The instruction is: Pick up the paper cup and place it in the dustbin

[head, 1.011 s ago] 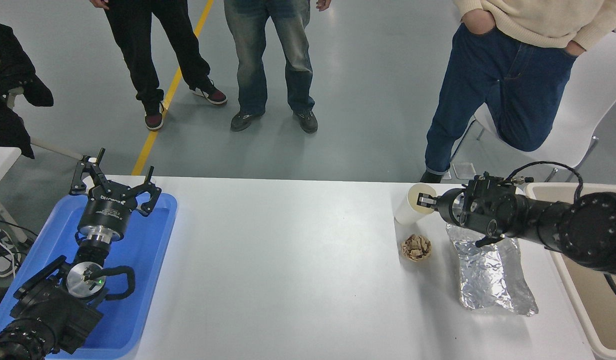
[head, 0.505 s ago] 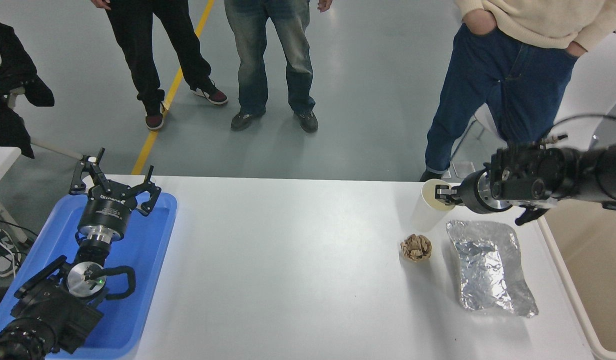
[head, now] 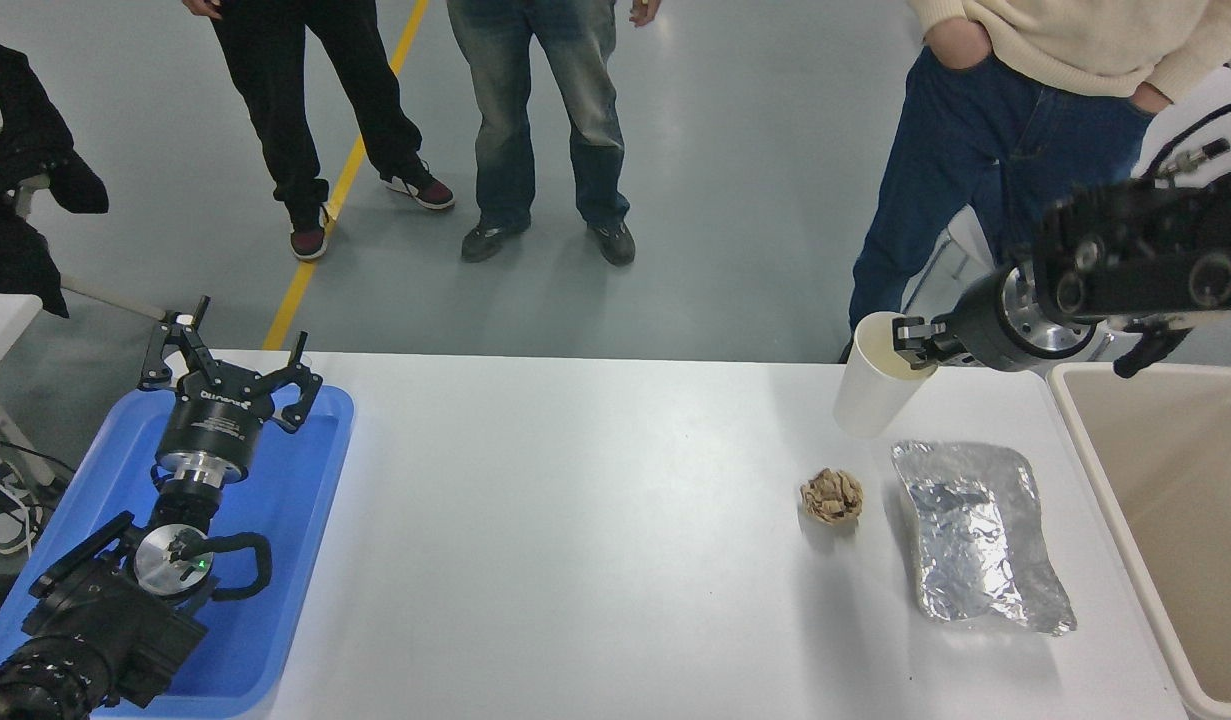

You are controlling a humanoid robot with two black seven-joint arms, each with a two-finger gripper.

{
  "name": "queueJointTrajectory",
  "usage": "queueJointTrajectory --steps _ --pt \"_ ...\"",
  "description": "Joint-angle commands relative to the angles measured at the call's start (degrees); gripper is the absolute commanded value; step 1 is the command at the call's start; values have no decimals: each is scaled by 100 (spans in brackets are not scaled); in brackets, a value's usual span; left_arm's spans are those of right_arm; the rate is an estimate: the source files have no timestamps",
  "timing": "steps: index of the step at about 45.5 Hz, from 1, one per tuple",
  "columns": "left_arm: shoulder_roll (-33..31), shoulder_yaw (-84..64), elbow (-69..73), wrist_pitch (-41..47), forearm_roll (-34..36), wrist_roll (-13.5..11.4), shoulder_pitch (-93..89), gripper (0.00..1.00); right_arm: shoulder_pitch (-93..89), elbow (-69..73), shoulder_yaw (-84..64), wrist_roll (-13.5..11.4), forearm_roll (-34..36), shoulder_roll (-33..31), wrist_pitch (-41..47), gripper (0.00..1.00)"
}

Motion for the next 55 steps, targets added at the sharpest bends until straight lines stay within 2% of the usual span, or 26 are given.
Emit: queueJointTrajectory --steps 1,26,40,48,55 --pt "5 -1 0 0 0 0 0 100 915 579 -279 0 -17 -107 76 0" --pt "5 8 0 0 0 0 0 100 1741 747 -516 -27 -17 -318 252 0" --pt "13 -1 0 0 0 0 0 100 1434 -149 -2546 -27 62 -1328 120 0" --pt "13 8 0 0 0 0 9 100 864 -1159 -2758 -27 88 -2189 120 0" --pt "13 -1 0 0 -9 0 0 100 -173 -2082 -2609 -27 141 -2462 93 0"
